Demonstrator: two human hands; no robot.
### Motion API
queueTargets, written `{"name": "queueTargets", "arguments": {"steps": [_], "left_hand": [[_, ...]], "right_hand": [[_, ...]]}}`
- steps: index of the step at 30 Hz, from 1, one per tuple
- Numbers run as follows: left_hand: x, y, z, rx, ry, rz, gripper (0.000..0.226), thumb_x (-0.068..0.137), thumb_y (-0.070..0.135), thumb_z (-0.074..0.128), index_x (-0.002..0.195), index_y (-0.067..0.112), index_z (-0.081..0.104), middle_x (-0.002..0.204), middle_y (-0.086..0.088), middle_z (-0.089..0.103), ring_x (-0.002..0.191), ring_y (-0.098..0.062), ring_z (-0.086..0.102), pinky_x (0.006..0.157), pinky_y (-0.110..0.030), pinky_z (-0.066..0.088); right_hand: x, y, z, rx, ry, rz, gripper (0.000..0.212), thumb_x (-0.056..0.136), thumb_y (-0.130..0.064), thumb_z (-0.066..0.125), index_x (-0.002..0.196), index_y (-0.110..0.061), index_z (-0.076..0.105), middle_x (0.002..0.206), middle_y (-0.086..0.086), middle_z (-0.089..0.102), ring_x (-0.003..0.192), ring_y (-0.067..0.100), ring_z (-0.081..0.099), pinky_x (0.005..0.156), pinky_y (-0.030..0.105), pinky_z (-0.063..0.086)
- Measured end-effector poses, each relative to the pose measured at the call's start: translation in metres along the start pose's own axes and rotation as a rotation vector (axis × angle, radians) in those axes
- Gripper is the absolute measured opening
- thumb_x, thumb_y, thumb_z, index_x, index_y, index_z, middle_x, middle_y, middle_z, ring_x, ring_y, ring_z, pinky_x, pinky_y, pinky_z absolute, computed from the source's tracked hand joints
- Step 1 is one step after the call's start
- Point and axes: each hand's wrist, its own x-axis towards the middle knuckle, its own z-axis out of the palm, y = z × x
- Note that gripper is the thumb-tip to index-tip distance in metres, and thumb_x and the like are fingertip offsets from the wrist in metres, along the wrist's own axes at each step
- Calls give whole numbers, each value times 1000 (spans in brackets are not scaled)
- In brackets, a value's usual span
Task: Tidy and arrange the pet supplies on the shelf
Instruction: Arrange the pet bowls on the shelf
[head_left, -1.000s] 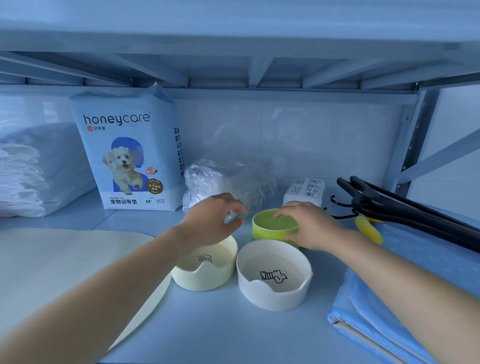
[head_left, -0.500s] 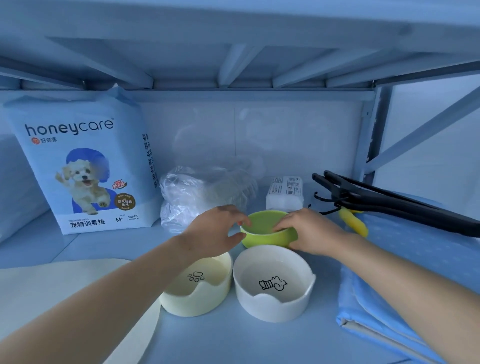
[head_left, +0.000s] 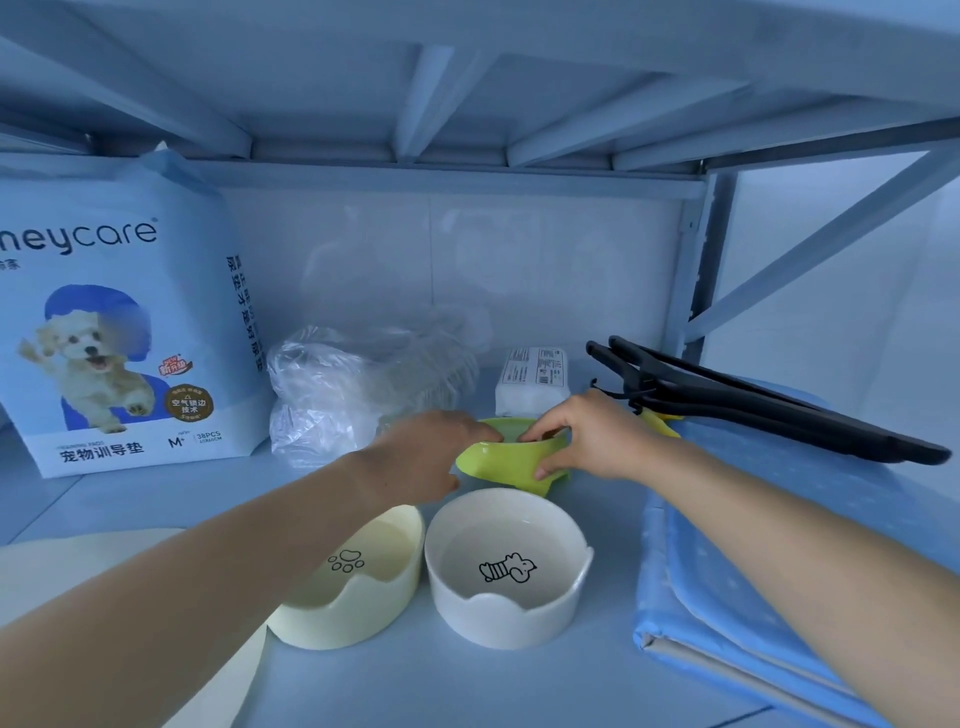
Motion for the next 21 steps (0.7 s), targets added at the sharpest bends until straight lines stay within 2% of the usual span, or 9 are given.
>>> {"name": "queueTargets", "arguments": {"steps": [2, 4, 10, 15, 17, 20, 21], "left_hand": [[3, 1, 2, 18, -20, -4, 66, 81, 16, 64, 138, 34, 36, 136, 6, 43, 124, -17, 42, 99, -37, 40], [5, 1, 2, 19, -11, -12, 66, 81, 18, 67, 137, 34, 37, 134, 5, 44, 123, -17, 43, 98, -38, 40], [14, 4, 3, 20, 62, -26, 56, 80, 24, 69, 129, 31, 45, 124, 4, 49, 116, -17, 48, 91, -36, 44], [18, 4, 4, 26, 129, -15, 47, 84, 28, 61, 128, 35, 47, 119, 6, 54, 110, -17, 54, 87, -34, 46], [18, 2, 4, -15, 199, 9, 51, 81, 25, 59, 130, 36, 47, 121, 8, 56, 110, -14, 54, 87, -29, 45], [21, 2, -4, -74, 317, 25, 55, 76, 23, 65, 128, 31, 52, 123, 9, 59, 110, -13, 55, 85, -23, 40], [23, 3, -7, -83, 346, 29, 55, 74, 22, 66, 127, 30, 54, 122, 9, 60, 109, -13, 56, 84, -22, 39]], "right_hand": [[3, 3, 1, 30, 11, -6, 37, 61, -34, 84, 96, -34, 73, 92, -11, 71, 70, -15, 53, 58, 3, 35], [5, 6, 2, 51, 16, -21, 34, 63, -34, 84, 95, -33, 74, 84, -12, 69, 63, -23, 48, 56, 1, 34], [9, 12, 2, 103, 41, -59, 26, 66, -33, 82, 92, -33, 74, 74, -14, 64, 58, -20, 49, 54, 3, 36], [8, 18, 1, 115, 40, -84, 24, 71, -32, 79, 94, -32, 74, 82, -10, 70, 58, -20, 50, 52, 6, 36], [6, 21, -2, 170, 62, -101, 22, 74, -26, 78, 96, -26, 74, 86, -8, 72, 64, -18, 54, 58, 4, 39], [2, 24, -9, 204, 99, -141, 20, 79, -21, 74, 99, -20, 73, 91, -4, 73, 83, -3, 62, 70, 10, 46], [1, 25, -11, 216, 114, -161, 19, 80, -19, 72, 99, -18, 72, 88, -7, 72, 82, -6, 61, 69, 5, 44]]}}
